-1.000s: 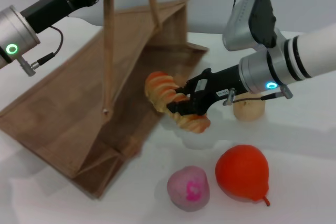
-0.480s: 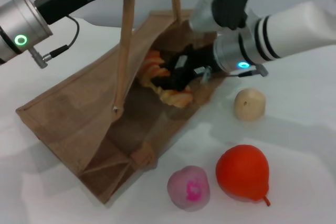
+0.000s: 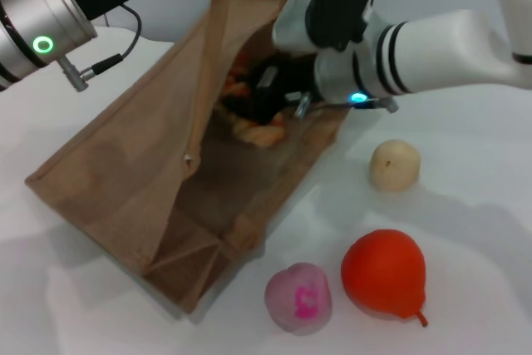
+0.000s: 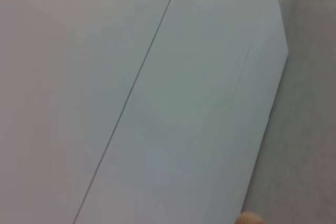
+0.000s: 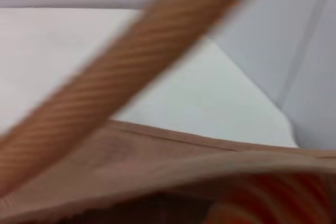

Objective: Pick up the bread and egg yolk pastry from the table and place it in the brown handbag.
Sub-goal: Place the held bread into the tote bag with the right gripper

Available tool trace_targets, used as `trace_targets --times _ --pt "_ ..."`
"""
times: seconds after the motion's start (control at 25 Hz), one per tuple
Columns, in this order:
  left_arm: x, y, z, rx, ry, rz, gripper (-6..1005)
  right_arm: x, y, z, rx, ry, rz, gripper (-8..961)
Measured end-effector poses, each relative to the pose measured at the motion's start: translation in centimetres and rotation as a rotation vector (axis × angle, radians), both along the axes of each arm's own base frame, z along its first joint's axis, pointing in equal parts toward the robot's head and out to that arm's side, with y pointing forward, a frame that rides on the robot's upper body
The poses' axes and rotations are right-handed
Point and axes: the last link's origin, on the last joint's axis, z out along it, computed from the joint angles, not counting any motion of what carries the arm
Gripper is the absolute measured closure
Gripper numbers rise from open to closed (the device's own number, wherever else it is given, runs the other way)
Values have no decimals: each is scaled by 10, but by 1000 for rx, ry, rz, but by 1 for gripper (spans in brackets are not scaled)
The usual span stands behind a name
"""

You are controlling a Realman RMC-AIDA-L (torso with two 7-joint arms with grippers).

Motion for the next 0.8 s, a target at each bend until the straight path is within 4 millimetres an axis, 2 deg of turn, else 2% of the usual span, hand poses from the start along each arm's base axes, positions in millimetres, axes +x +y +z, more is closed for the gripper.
trace_targets --times 0.28,0.64,0.8 --pt "-4 0 5 9 -13 12 880 2 -11 -8 -23 -18 140 623" --pt "-25 -5 15 74 -40 82 880 14 -30 -18 -16 -17 315 627" --pt "-39 -9 21 126 -52 123 880 15 -38 -22 -25 1 331 478"
